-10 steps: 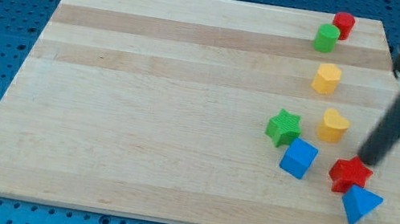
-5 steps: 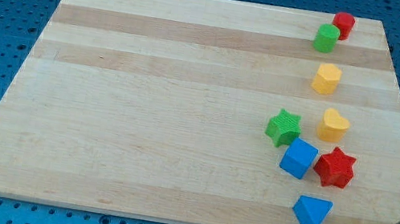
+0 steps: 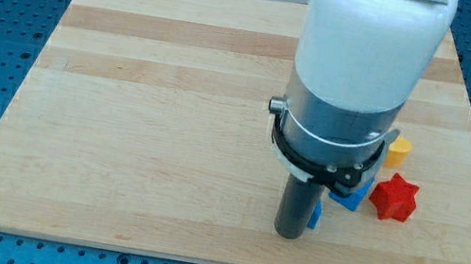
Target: Move the blue triangle right to the red star
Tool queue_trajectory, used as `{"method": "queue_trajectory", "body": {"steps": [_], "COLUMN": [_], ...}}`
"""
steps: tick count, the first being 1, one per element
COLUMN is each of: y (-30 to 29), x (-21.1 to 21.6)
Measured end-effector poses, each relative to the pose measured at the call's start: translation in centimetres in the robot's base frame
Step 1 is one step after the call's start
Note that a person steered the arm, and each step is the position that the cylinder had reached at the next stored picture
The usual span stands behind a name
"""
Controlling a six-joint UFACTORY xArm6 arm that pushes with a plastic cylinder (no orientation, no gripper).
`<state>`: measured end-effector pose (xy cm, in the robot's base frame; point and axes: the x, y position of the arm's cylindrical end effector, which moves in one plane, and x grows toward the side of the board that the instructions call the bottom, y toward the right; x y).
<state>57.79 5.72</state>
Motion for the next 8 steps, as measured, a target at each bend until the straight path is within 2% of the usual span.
{"method": "queue_trajectory", "body": {"steps": [2,5,7,8], "y": [-2.4,-2.7,-1.9,0.6], "x": [-0.1,-0.8,-2.8,-2.3]}}
